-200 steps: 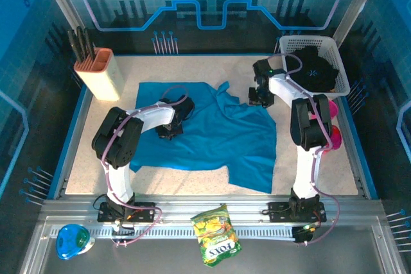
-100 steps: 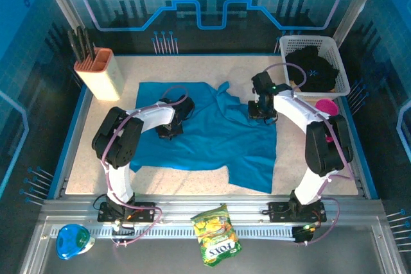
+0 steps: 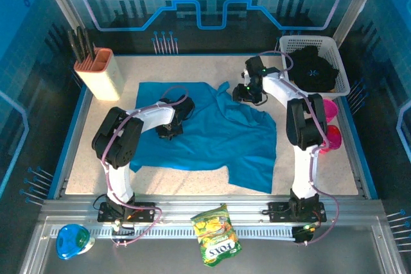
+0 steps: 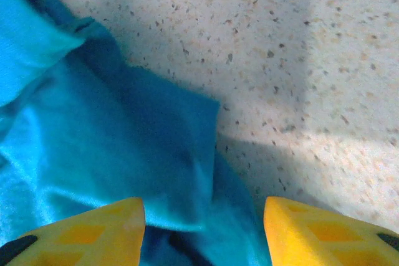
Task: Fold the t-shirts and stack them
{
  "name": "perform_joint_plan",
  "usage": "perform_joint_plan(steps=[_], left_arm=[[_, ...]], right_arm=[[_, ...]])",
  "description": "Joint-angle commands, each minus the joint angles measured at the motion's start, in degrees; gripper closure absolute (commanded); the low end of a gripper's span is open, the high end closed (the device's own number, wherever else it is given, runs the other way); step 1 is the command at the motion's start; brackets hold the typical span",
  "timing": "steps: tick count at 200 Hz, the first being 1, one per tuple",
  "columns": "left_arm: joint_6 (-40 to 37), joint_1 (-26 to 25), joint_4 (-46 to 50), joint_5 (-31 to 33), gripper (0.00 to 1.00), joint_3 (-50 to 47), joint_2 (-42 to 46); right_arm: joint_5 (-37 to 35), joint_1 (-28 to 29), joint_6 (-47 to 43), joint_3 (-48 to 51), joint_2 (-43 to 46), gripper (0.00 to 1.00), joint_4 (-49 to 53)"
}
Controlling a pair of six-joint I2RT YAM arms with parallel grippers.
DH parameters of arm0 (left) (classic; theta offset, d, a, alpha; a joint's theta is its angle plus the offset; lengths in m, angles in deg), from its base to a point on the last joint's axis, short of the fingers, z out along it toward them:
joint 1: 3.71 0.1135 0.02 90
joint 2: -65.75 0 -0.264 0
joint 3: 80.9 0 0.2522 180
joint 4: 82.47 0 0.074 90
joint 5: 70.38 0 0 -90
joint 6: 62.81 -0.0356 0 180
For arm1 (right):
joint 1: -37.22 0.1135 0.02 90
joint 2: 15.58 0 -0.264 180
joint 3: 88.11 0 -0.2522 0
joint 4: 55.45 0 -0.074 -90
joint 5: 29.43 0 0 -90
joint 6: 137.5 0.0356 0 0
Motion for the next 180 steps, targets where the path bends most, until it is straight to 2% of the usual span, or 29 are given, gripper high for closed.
perform_joint_plan(steps=[1, 34, 62, 107, 128, 147, 180], left_arm=[[-0.23, -0.2, -0.06, -3.85, 0.76, -2.0, -1.67], [-0.27, -0.2, -0.59, -4.28, 0.76, -2.22, -1.97], [-0.19, -0.2, -0.68, -4.46, 0.76, -2.27, -2.15], [-0.1, -0.2, -0.76, -4.46, 0.76, -2.71, -1.72], [-0.01, -0.2, -0.77, -4.55, 0.77, -2.96, -1.71], [0.06, -0.19, -0.84, -4.59, 0.76, -3.21, -1.54], [-0.01, -0.15, -0.88, -4.72, 0.77, -3.55, -1.18]], right_arm=[[4.21, -1.12, 1.28, -3.69, -2.68, 0.46, 1.1], [9.77, -1.42, 2.86, -4.27, -5.2, 0.52, -0.14], [11.13, -1.4, 3.88, -3.09, -5.43, 0.59, -1.69], [9.07, -1.6, 4.01, -4.7, -5.15, 0.88, -2.24], [6.09, -1.6, 2.82, -6.99, -5.33, 1.0, -1.76], [0.91, -1.67, 0.74, -9.86, -5.6, 1.0, -0.68], [-12.12, -2.34, -3.93, -15.53, -6.92, 1.0, -1.11]])
